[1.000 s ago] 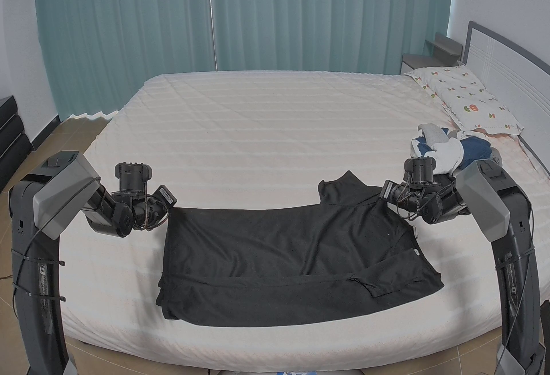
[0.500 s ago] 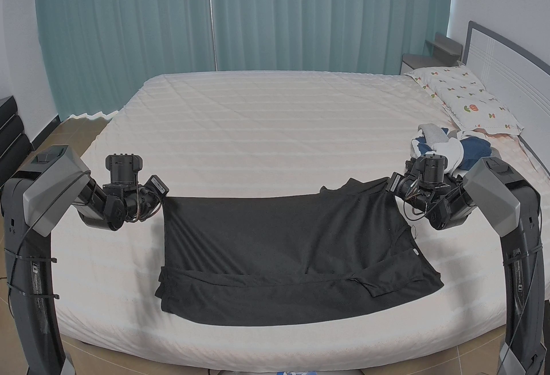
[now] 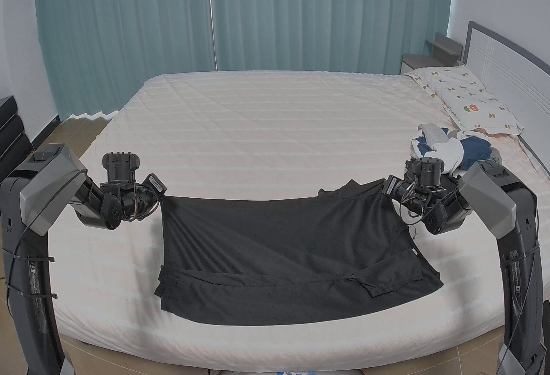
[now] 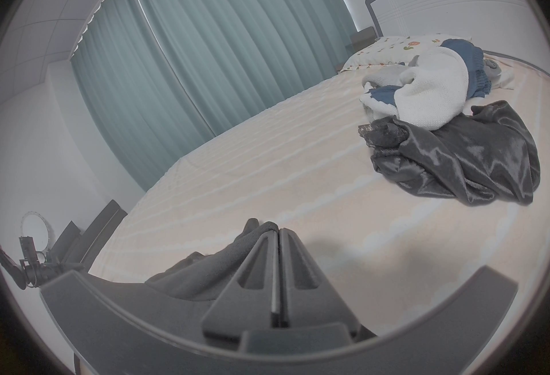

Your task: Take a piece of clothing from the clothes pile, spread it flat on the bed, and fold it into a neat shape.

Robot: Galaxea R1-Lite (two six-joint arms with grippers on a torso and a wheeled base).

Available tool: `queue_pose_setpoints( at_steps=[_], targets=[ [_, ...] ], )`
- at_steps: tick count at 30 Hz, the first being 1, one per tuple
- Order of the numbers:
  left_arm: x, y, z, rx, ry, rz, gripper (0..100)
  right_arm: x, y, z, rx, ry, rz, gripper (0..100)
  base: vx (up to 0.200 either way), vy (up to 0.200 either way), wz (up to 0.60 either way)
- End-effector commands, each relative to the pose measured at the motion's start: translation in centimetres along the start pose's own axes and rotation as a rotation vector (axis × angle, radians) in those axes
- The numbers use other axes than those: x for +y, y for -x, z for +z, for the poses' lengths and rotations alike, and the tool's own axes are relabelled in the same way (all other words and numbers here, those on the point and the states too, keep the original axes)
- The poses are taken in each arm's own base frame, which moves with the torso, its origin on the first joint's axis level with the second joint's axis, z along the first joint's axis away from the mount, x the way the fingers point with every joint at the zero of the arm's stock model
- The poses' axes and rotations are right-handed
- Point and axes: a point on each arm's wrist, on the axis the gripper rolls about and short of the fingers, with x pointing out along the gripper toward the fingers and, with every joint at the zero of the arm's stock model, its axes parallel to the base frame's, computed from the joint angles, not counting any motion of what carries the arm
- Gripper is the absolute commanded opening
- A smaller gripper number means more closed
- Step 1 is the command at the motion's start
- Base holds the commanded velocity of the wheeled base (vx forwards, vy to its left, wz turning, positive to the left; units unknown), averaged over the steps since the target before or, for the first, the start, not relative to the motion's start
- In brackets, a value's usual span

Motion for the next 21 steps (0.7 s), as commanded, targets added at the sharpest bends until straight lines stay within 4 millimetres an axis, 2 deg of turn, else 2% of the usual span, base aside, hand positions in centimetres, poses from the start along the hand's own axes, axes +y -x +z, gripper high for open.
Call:
queue_pose_setpoints(
  at_steps=[1,8,14,18,21],
  targets=[
    [0.1,0.0,0.0,0.002,0.0,-0.003,0,-0.2,0.9,-0.1,0.028,-0.003,-0.014,0,0.0,0.0,0.0],
    [0.4,0.4,0.0,0.033,0.005,-0.019,0,-0.3,2.0,1.0,0.028,-0.028,0.0,0,0.0,0.0,0.0],
    [0.6,1.4,0.9,0.055,0.004,-0.064,0,-0.6,3.7,1.8,0.06,-0.08,0.032,0,0.0,0.0,0.0],
    [1.0,1.5,1.7,0.029,0.01,-0.074,0,-0.8,3.4,1.6,0.06,-0.082,0.032,0,0.0,0.0,0.0],
    [1.3,1.5,1.8,0.027,0.013,-0.067,0,-1.2,2.4,0.9,0.039,-0.078,0.038,0,0.0,0.0,0.0]
  ],
)
